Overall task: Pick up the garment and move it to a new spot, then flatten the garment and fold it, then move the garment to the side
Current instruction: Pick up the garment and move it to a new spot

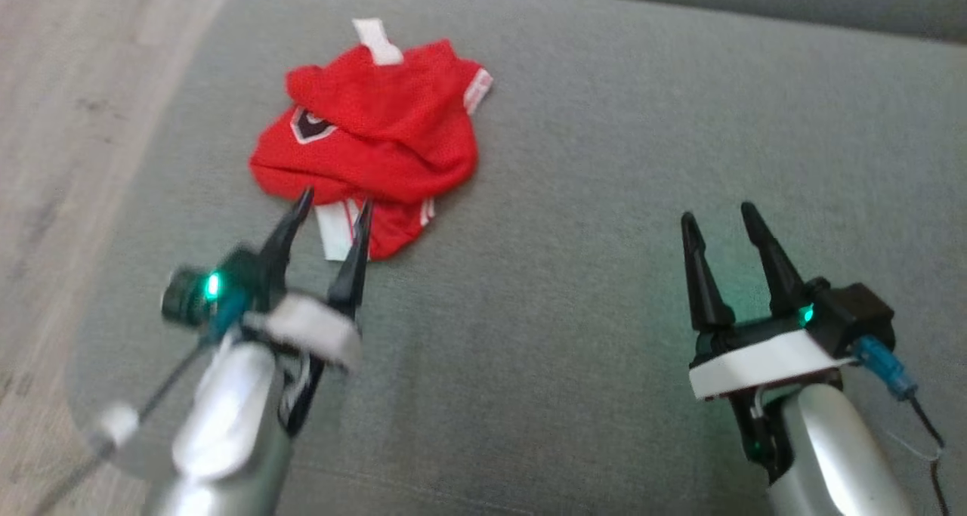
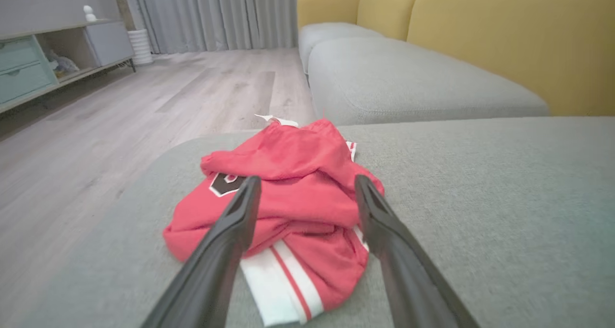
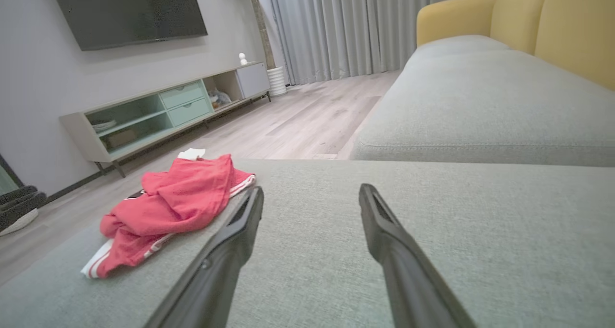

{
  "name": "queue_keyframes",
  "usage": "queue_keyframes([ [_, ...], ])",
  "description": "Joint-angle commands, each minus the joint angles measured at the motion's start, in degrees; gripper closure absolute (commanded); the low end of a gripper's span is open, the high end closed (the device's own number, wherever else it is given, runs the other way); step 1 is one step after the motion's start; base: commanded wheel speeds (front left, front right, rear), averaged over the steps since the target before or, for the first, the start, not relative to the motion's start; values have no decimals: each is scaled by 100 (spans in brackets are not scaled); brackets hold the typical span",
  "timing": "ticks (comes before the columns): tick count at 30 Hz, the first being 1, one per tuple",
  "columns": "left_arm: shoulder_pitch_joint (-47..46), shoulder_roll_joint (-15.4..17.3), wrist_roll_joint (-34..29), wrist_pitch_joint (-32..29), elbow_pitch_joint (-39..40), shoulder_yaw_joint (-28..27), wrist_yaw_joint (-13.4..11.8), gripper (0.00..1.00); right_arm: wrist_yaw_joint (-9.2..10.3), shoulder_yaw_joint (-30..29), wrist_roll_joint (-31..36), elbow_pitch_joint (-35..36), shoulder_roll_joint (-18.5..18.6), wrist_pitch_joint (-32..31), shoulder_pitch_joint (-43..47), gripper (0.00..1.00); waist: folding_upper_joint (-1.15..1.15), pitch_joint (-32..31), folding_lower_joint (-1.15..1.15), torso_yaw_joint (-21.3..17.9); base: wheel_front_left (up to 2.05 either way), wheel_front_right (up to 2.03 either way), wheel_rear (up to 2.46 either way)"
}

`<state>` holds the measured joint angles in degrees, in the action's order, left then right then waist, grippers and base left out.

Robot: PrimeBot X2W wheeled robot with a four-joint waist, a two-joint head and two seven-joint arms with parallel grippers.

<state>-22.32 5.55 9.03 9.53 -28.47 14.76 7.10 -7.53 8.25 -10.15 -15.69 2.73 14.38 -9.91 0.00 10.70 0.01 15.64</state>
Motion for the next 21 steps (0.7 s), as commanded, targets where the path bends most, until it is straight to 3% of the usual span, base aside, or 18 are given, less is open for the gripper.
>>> queue_keyframes([
  [1, -538, 219, 37, -96, -43, -53, 25, 0, 4, 108, 50, 232, 15, 54, -226, 0, 0, 378, -1, -324, 0, 0, 0],
  [9, -1925, 548, 473, -423, -1172, 529, 36, 0, 4, 134, 98, 373, 15, 36, -434, 0, 0, 945, -1, -781, 0, 0, 0],
  [18, -2767, 774, 590, -336, -2811, 533, 9, 0, 4, 107, 118, 503, 15, 50, -537, 0, 0, 1305, -1, -1195, 0, 0, 0],
  [19, -2786, 775, 616, -329, -2948, 551, 14, 35, 4, 105, 121, 503, 15, 51, -540, 0, 0, 1302, -1, -1220, 0, 0, 0],
  [20, -2807, 766, 653, -279, -3043, 574, 21, 100, 4, 98, 124, 505, 15, 52, -541, 0, 0, 1295, -1, -1237, 0, 0, 0],
  [21, -2825, 747, 700, -185, -3102, 587, 26, 100, 4, 89, 125, 504, 15, 53, -541, 0, 0, 1280, -1, -1249, 0, 0, 0],
])
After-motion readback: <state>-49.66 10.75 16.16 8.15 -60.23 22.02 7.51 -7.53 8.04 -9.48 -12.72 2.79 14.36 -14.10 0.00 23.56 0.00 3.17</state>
